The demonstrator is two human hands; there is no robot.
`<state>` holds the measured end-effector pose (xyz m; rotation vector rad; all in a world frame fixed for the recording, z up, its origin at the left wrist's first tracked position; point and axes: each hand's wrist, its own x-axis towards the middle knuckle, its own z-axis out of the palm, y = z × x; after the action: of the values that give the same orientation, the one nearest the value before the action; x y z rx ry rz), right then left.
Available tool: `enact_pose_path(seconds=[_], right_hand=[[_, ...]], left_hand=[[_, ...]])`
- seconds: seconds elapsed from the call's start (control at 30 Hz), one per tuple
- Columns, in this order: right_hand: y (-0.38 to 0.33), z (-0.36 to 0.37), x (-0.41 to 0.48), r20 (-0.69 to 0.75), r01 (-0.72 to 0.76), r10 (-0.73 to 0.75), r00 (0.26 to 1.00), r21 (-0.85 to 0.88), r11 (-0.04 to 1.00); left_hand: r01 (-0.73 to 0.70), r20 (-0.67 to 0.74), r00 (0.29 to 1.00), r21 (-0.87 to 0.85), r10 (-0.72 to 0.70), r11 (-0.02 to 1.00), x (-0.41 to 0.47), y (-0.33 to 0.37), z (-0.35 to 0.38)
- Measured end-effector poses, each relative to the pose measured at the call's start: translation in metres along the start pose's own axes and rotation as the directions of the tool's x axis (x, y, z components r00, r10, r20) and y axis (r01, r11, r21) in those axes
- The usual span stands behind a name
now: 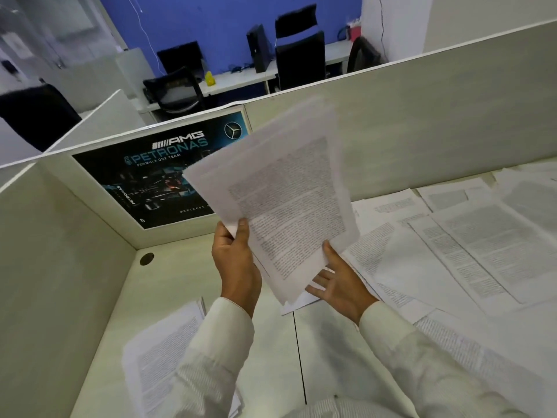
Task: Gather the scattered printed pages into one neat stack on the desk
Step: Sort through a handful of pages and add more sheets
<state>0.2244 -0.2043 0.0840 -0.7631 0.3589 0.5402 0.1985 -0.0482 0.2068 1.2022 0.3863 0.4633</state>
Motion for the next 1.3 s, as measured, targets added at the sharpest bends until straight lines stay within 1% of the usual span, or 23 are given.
enact_pose_path(seconds=[0.07,0.13,0.17,0.23,0.3,0.37,0.4,0.5,0.53,0.57,0.63,0.7,0.83,0.9,0.93,1.0,1.07,1.1,1.17,1.2,1.23,1.3], right_hand=[[0.001,0.004,-0.002,0.071,0.022,-0.030,0.997,0.108,0.994],[-0.001,0.007,-0.003,0.123,0.085,-0.109,0.986,0.188,0.979],[-0.003,0.008,-0.003,0.131,0.117,-0.143,0.981,0.188,0.975],[-0.009,0.008,-0.003,0.093,0.187,-0.199,0.976,0.124,0.975],[-0.014,0.006,-0.005,0.080,0.225,-0.231,0.970,0.080,0.971],[-0.017,0.006,-0.009,0.107,0.234,-0.243,0.964,0.095,0.968],[-0.018,0.006,-0.010,0.105,0.233,-0.246,0.964,0.119,0.965],[-0.017,0.005,-0.007,0.070,0.241,-0.263,0.962,0.232,0.942],[-0.017,0.007,-0.007,0.062,0.238,-0.262,0.963,0.260,0.936],[-0.014,0.010,-0.007,0.052,0.235,-0.258,0.965,0.266,0.935],[-0.010,0.016,-0.010,0.043,0.226,-0.244,0.969,0.248,0.942],[-0.009,0.021,-0.012,0.024,0.243,-0.255,0.967,0.235,0.941],[-0.008,0.024,-0.015,-0.016,0.318,-0.323,0.946,0.218,0.923],[0.000,0.025,-0.015,-0.021,0.302,-0.304,0.952,0.202,0.932],[0.005,0.026,-0.016,-0.009,0.280,-0.284,0.959,0.195,0.940],[0.011,0.030,-0.017,0.004,0.278,-0.281,0.960,0.146,0.950],[0.013,0.033,-0.018,0.007,0.272,-0.274,0.962,0.093,0.958],[0.014,0.033,-0.018,-0.004,0.256,-0.256,0.967,0.070,0.964],[0.016,0.027,-0.016,-0.067,0.220,-0.218,0.974,0.010,0.976],[0.016,0.021,-0.015,-0.126,0.212,-0.217,0.968,-0.050,0.976],[0.016,0.015,-0.013,-0.183,0.208,-0.230,0.956,-0.127,0.970],[0.015,0.002,-0.011,-0.246,0.203,-0.279,0.928,-0.292,0.935]], left_hand=[[0.038,0.013,0.999,-0.040,-0.037,0.998,0.002,-0.002,-0.004],[0.098,0.052,0.994,-0.024,-0.097,0.995,0.002,-0.005,-0.012],[0.123,0.086,0.989,0.000,-0.122,0.992,0.001,-0.007,-0.016],[0.147,0.161,0.975,0.053,-0.154,0.988,-0.002,-0.012,-0.023],[0.166,0.171,0.970,0.063,-0.175,0.984,-0.003,-0.017,-0.029],[0.187,0.148,0.971,0.014,-0.187,0.982,-0.003,-0.019,-0.035],[0.191,0.158,0.970,-0.029,-0.184,0.981,-0.004,-0.019,-0.037],[0.190,0.257,0.955,-0.151,-0.147,0.970,-0.007,-0.018,-0.041],[0.181,0.266,0.955,-0.167,-0.132,0.969,-0.008,-0.018,-0.041],[0.165,0.249,0.961,-0.168,-0.120,0.972,-0.010,-0.018,-0.039],[0.127,0.168,0.980,-0.129,-0.105,0.983,-0.012,-0.019,-0.033],[0.135,0.125,0.985,-0.141,-0.117,0.981,-0.016,-0.020,-0.026],[0.246,0.171,0.965,-0.322,-0.199,0.914,-0.022,-0.017,-0.018],[0.255,0.190,0.962,-0.346,-0.199,0.903,-0.023,-0.018,-0.015],[0.242,0.179,0.965,-0.314,-0.193,0.918,-0.024,-0.020,-0.013],[0.201,0.105,0.977,-0.162,-0.185,0.966,-0.027,-0.028,-0.008],[0.175,0.032,0.984,-0.001,-0.175,0.985,-0.030,-0.038,-0.009],[0.164,0.016,0.986,0.048,-0.165,0.985,-0.030,-0.043,-0.011],[0.145,-0.013,0.989,0.125,-0.144,0.982,-0.028,-0.050,-0.020],[0.132,-0.026,0.991,0.160,-0.129,0.978,-0.026,-0.051,-0.026],[0.123,-0.033,0.992,0.192,-0.118,0.974,-0.023,-0.051,-0.033],[0.122,-0.026,0.993,0.256,-0.119,0.959,-0.018,-0.049,-0.051]])
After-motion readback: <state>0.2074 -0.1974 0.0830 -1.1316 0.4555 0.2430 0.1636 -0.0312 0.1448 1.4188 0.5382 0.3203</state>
